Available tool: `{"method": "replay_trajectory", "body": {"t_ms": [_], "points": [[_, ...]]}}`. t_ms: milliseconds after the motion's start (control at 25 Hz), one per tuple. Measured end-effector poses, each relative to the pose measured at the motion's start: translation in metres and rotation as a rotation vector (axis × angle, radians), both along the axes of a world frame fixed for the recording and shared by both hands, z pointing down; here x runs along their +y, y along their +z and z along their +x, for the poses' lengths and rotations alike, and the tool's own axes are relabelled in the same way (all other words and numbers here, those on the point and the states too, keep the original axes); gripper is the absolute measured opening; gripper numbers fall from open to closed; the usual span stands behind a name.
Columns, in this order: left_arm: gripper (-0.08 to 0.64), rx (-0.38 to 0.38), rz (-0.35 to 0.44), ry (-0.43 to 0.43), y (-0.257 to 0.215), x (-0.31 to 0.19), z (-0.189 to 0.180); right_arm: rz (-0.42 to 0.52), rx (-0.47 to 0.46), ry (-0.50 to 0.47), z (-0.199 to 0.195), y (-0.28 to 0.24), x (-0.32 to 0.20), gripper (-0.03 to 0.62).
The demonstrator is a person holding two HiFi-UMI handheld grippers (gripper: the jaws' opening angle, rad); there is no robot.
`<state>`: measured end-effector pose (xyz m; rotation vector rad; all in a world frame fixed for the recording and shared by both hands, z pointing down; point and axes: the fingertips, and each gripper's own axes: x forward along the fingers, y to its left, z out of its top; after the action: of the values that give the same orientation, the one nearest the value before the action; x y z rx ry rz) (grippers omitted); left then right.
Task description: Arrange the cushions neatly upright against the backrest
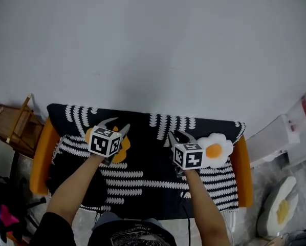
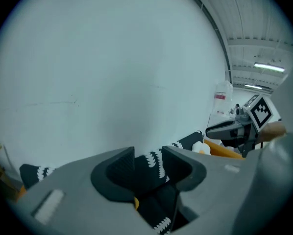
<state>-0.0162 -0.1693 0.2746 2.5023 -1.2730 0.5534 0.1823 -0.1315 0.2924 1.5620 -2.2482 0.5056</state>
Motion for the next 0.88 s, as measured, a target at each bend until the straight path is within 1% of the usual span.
{"method": "replay_trajectory", "body": {"t_ms": [120, 240, 280, 440, 560, 640, 720, 880], "points": [[0.129, -0.031, 0.063, 0.003, -0.026, 0.009, 0.013, 0.028, 0.010, -0.007, 0.019, -0.020, 0.013, 0.078], [0.110, -0.021, 0.109, 0.006, -0.050, 0.018, 0.022, 0.068, 0.003, 0.006, 0.034, -0.040, 0.019, 0.029], [0.101, -0.011, 0.120, 0.006, -0.056, 0.022, 0.024, 0.081, -0.005, 0.009, 0.036, -0.047, 0.020, 0.023], [0.063, 0.010, 0.137, 0.001, -0.071, 0.037, 0.026, 0.134, -0.057, 0.007, 0.036, -0.072, 0.027, 0.023], [0.028, 0.014, 0.154, -0.015, -0.078, 0.043, 0.021, 0.173, -0.089, -0.005, 0.027, -0.087, 0.031, 0.023], [0.011, 0.001, 0.171, -0.025, -0.083, 0.046, 0.018, 0.198, -0.095, -0.020, 0.020, -0.096, 0.032, 0.023], [0.009, -0.010, 0.185, -0.027, -0.086, 0.049, 0.016, 0.218, -0.091, -0.031, 0.014, -0.103, 0.031, 0.023], [0.009, -0.007, 0.197, -0.030, -0.089, 0.050, 0.013, 0.235, -0.076, -0.036, 0.009, -0.107, 0.029, 0.023]]}}
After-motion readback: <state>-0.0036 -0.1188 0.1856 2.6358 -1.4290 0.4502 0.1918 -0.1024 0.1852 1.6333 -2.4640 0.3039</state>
